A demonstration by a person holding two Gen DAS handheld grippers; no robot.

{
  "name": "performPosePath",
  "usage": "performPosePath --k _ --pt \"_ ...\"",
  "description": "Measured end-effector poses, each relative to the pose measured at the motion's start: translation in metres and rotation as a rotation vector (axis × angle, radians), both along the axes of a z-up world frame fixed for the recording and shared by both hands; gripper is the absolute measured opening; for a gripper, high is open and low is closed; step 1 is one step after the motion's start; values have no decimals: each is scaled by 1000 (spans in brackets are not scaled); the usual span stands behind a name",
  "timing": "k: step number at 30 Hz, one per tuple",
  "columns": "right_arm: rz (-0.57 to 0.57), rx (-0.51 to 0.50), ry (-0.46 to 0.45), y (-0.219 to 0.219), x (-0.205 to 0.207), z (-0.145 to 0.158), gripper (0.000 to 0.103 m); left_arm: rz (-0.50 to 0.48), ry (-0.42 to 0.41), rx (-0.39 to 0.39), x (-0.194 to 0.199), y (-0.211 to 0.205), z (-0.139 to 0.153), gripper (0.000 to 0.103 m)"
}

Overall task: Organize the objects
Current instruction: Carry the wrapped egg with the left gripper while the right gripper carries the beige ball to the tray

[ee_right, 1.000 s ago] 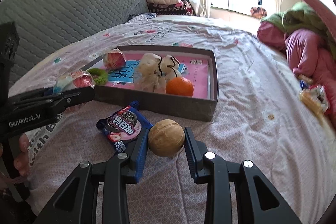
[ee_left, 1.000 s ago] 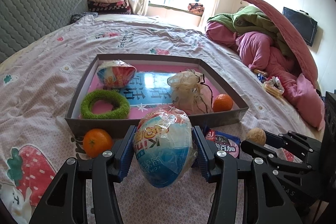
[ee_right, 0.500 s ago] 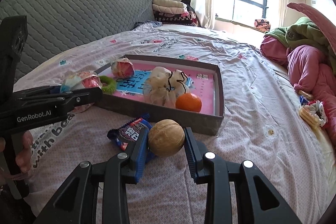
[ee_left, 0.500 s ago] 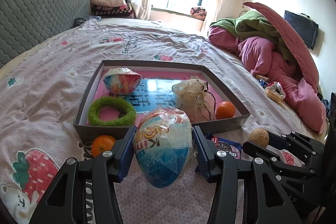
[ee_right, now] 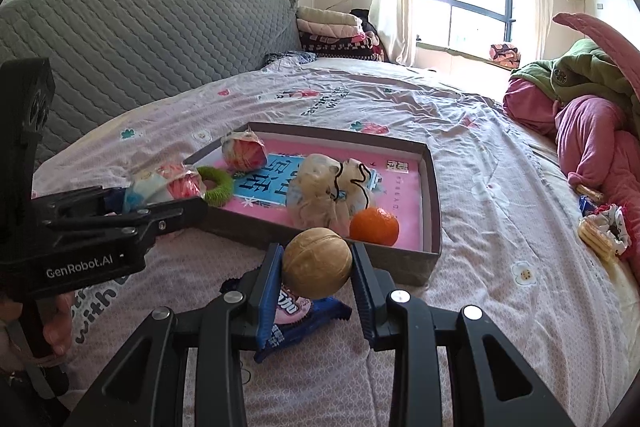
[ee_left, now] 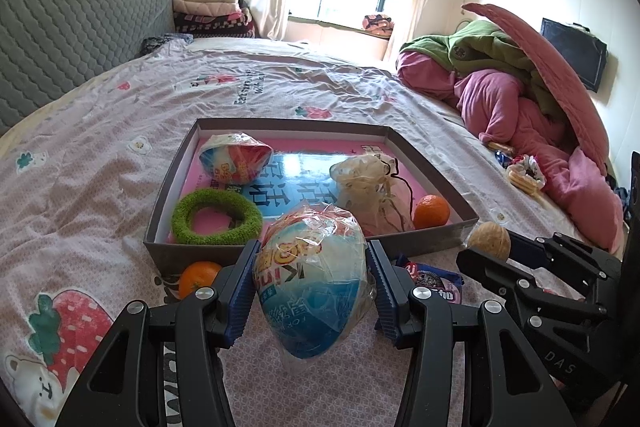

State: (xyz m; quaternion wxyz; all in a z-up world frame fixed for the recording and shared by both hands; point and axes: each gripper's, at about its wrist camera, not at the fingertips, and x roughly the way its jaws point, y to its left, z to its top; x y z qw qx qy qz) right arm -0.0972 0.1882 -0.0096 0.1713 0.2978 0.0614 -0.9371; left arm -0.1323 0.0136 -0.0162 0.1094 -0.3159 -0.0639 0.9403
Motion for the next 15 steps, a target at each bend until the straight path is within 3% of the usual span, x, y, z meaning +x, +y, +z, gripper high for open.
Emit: performPosePath --k 15 --pt "7 -9 5 -1 -6 6 34 -5 0 4 -4 -1 2 54"
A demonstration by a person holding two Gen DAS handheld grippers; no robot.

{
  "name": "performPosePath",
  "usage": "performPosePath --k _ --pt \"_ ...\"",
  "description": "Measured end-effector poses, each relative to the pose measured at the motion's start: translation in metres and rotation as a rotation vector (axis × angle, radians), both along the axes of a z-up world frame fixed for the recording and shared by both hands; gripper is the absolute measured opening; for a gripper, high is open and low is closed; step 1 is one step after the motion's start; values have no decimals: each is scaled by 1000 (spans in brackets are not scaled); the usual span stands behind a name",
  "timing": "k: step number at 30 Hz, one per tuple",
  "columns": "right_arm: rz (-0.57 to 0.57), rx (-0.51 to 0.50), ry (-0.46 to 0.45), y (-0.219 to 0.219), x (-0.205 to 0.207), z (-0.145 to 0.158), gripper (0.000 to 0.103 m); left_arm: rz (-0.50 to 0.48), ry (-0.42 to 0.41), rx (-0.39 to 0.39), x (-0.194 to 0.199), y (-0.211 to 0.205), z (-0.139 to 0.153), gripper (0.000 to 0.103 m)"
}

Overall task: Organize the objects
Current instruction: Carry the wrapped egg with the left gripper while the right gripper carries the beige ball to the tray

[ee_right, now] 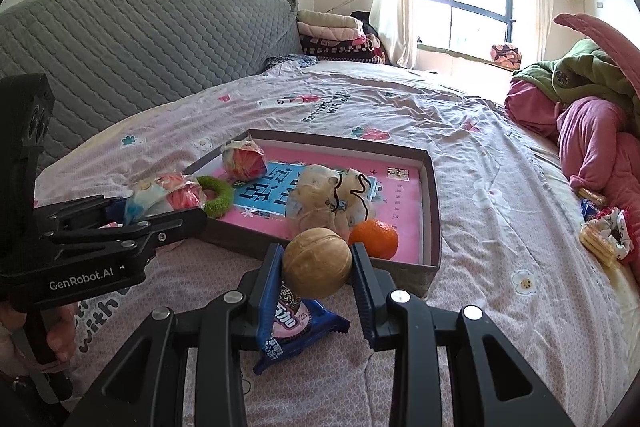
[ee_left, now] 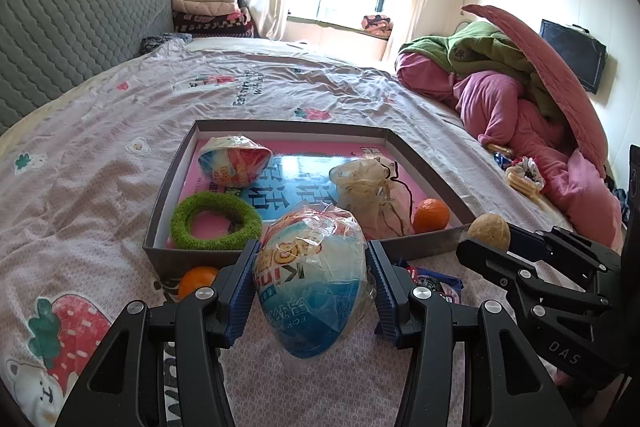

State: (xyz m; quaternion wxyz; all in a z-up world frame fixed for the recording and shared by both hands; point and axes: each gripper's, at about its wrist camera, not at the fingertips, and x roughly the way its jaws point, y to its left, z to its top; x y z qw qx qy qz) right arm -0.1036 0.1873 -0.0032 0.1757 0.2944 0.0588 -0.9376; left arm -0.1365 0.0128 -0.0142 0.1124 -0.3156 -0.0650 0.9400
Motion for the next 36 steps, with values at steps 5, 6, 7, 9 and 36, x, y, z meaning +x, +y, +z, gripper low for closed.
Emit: performPosePath --k 5,6,7,9,36 --pt "8 14 9 -4 -3 2 34 -6 13 -10 -1 0 4 54" --pt "8 15 11 -4 -3 3 34 -6 15 -10 -2 0 5 54" --pt "11 15 12 -5 -4 3 34 -6 17 -10 -2 1 5 54" --pt "14 15 12 -5 -5 4 34 -12 16 -8 -5 0 8 54" --pt "30 44 6 -23 -45 1 34 -3 36 -28 -40 -6 15 54"
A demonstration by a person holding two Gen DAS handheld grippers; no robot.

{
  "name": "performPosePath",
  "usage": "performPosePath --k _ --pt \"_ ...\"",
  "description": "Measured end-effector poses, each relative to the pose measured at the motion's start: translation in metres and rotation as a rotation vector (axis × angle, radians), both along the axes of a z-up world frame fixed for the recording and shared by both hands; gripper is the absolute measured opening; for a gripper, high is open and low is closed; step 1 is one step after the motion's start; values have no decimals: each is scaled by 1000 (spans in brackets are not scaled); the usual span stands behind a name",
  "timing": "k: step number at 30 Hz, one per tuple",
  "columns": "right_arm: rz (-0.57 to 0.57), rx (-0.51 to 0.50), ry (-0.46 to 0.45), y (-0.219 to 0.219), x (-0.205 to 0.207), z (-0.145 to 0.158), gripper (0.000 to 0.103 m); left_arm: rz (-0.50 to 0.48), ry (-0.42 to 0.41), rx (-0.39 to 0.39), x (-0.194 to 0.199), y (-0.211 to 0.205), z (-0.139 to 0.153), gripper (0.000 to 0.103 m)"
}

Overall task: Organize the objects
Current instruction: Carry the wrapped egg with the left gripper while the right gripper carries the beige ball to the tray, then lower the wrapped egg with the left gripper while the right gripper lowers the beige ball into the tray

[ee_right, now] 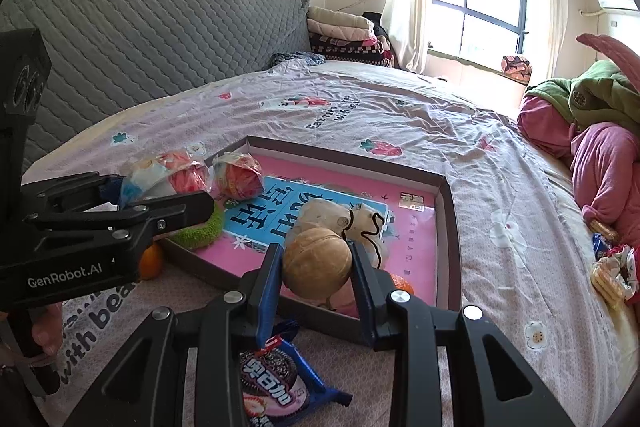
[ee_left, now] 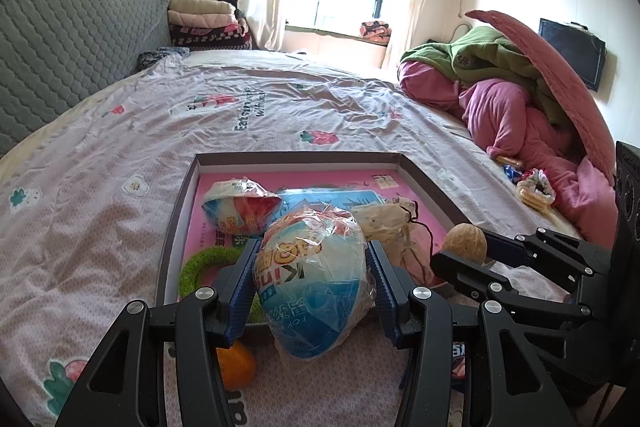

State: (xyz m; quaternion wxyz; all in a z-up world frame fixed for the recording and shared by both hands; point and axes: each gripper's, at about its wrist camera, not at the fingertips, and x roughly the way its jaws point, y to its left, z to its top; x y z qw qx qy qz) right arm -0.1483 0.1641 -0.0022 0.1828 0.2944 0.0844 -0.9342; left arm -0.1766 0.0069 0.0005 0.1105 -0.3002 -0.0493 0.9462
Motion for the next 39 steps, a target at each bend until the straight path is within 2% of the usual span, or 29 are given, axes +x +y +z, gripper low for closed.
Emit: performPosePath --k 20,39 --pt "-5 7 -2 -6 -25 -2 34 22 -35 -17 -29 0 -15 54" --pt "-1 22 14 -10 -37 2 34 11 -44 -27 -40 1 -24 54"
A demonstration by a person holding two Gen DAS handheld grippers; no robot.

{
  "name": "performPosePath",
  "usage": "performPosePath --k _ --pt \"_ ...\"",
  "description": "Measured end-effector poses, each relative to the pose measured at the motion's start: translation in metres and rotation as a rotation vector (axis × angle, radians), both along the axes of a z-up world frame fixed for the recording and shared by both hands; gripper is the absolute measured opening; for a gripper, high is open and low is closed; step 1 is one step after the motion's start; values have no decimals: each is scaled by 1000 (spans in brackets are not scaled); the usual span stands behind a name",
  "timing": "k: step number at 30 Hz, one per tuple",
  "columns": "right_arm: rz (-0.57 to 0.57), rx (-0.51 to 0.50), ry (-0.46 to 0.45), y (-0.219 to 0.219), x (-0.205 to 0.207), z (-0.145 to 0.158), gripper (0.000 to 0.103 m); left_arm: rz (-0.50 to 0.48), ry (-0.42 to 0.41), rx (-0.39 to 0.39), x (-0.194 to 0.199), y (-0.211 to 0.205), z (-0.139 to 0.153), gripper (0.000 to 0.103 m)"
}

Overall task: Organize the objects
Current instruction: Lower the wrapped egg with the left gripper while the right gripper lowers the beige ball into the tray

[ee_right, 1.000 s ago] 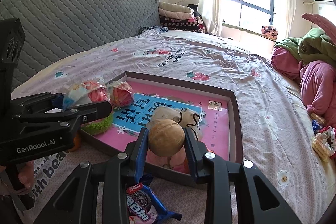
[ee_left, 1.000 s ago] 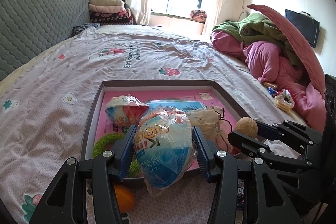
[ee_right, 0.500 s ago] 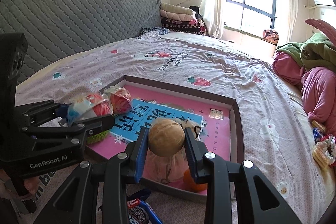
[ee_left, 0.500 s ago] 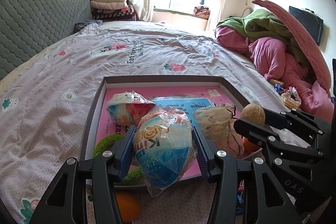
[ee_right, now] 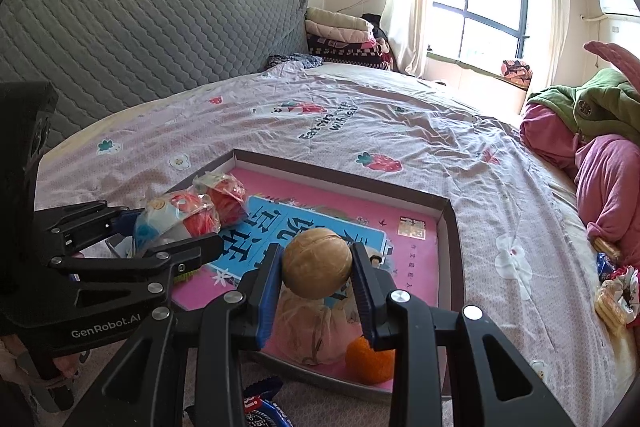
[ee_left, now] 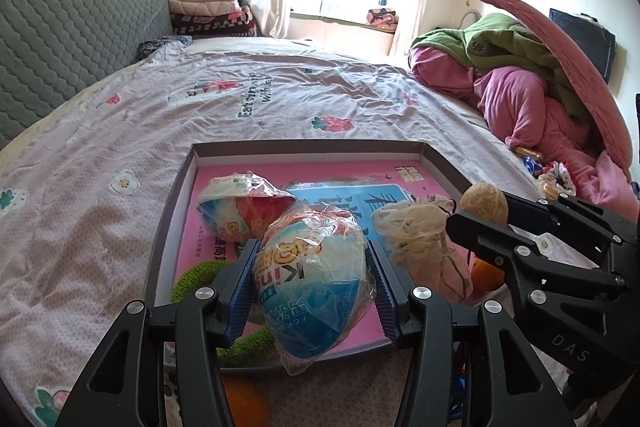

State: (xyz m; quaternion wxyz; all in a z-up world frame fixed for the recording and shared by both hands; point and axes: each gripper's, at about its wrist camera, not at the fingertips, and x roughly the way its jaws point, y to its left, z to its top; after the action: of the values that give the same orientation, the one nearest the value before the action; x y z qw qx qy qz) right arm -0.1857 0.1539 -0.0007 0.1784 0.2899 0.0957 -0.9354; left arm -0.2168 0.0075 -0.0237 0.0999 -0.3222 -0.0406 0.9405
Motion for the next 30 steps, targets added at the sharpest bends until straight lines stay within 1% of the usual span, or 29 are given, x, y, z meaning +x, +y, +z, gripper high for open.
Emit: performPosePath --k 5,11,15,18,24,30 --pt "3 9 -11 -1 -1 -4 34 -21 5 -9 3 8 -3 54" --pt "6 30 -5 -3 1 -5 34 -24 -1 -23 3 12 -6 54" --pt "12 55 -10 -5 1 -9 34 -12 4 -72 2 16 -8 54" --pt "24 75 -22 -9 1 -14 34 -1 14 -90 3 15 -8 54" --pt "32 99 -44 -13 -1 -24 34 0 -17 -93 -3 13 -16 54" --pt "11 113 -85 -10 -6 -34 34 -20 -38 -79 -7 12 -19 54"
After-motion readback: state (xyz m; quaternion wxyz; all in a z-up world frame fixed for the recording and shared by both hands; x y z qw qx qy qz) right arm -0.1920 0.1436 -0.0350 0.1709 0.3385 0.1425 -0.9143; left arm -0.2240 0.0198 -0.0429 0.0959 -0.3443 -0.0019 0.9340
